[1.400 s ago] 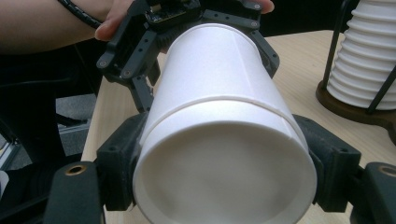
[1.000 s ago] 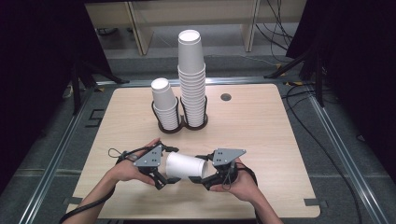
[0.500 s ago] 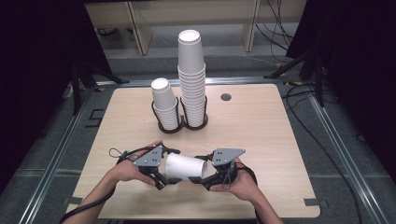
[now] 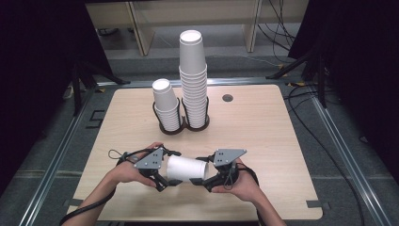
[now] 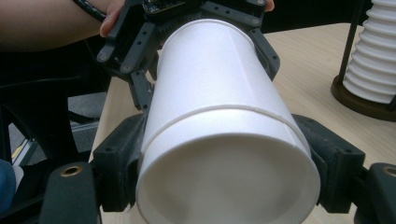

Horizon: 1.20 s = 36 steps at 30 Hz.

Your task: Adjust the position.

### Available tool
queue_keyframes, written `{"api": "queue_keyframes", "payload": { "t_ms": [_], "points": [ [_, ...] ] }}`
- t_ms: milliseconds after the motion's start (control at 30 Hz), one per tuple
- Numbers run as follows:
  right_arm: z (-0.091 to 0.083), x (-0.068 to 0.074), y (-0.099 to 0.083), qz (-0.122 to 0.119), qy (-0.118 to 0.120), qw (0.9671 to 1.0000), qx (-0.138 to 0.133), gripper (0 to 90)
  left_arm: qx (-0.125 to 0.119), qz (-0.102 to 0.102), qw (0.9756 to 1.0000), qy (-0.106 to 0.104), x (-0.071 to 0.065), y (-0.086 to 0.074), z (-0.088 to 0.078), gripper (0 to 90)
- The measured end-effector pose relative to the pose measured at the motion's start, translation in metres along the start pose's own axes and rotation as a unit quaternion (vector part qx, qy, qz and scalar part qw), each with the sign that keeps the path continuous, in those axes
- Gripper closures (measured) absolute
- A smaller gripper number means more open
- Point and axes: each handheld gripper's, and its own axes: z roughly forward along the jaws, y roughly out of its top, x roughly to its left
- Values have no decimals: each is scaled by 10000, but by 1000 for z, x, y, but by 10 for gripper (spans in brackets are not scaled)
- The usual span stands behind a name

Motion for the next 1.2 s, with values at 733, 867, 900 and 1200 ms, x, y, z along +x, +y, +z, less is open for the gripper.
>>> {"api": "queue_keyframes", "payload": {
  "t_ms": [733,867,900,1200],
  "points": [
    [2,-2,-1,-33,-48,10000,-56,233,90,261,9996,23,-2,2,-5,162],
    [2,-1,0,7,-44,10000,-4,232,151,268,9995,1,-2,4,-5,172],
    [2,-2,0,-4,-42,10000,4,232,109,258,9996,-10,-2,4,-4,174],
    [5,-1,0,70,-71,9999,97,220,469,467,9978,42,0,11,-9,186]
  ]
}}
